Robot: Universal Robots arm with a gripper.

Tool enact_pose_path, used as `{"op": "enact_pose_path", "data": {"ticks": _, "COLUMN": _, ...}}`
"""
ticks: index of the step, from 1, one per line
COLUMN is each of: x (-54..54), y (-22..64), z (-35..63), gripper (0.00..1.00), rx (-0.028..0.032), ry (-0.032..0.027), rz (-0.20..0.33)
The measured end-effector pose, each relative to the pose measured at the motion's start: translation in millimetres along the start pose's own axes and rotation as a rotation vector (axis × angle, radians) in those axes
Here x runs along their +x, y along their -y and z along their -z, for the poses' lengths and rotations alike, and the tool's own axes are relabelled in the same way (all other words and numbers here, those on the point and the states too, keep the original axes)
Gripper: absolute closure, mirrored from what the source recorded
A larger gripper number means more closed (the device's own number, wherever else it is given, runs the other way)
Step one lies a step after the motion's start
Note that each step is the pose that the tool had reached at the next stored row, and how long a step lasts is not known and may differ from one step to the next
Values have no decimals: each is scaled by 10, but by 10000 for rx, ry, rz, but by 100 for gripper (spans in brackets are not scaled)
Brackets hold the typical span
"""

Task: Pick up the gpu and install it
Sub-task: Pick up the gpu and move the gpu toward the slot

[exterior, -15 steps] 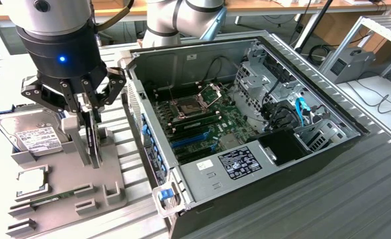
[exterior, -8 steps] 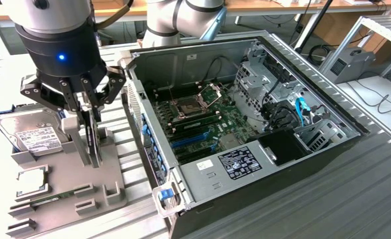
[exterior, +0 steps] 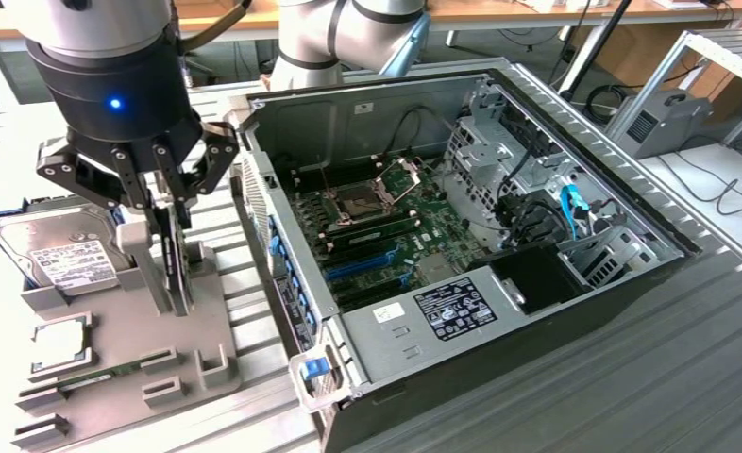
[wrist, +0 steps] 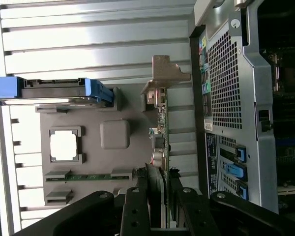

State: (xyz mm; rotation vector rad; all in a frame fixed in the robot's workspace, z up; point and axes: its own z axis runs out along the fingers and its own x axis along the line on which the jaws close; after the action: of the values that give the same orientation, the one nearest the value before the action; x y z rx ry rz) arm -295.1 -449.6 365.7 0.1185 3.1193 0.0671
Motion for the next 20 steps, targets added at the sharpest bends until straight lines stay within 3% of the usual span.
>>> {"op": "enact_pose_path", "data": {"ticks": 20, "x": -2, "y": -4, "z": 93, "gripper": 72, "rx": -1, "ry": 0, "rz": 0}}
